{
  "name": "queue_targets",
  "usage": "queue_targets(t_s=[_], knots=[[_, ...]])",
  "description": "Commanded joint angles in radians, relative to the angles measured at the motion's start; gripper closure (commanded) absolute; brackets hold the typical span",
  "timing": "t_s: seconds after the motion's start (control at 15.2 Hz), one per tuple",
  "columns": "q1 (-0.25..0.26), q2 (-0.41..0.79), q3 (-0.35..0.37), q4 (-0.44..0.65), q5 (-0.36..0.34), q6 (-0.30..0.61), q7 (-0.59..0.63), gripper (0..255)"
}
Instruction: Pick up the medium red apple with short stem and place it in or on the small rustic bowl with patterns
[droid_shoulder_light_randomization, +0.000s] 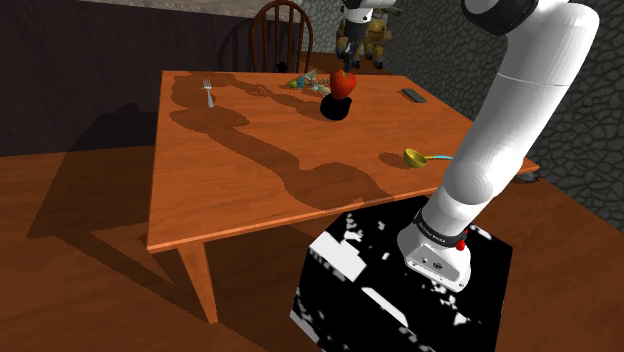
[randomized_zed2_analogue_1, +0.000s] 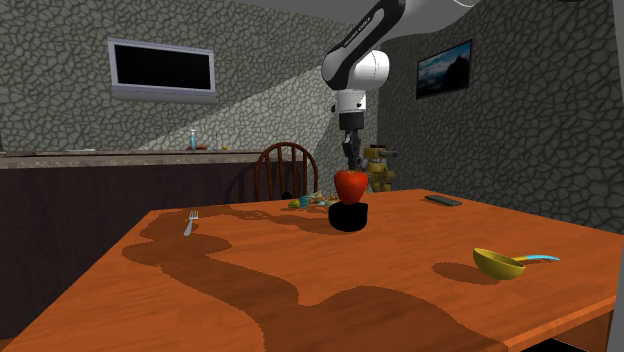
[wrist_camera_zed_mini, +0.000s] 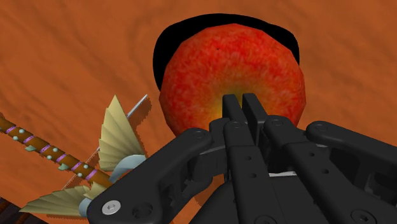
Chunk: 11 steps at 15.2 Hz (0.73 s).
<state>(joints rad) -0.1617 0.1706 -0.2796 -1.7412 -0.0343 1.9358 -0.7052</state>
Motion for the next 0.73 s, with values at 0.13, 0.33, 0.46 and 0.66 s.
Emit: queue_targets(t_s=[0.13,0.33,0.46,0.66], knots=[[0.000,0.000,0.000,0.000,0.000,0.000,0.000,0],[0.000,0.000,0.000,0.000,0.000,0.000,0.000,0],[0.001,-0.006,0.000,0.026,-0.001,-0.032,0.001,0],[0.004,-0.015,0.002,0.108,-0.003,-0.123,0.002,0]])
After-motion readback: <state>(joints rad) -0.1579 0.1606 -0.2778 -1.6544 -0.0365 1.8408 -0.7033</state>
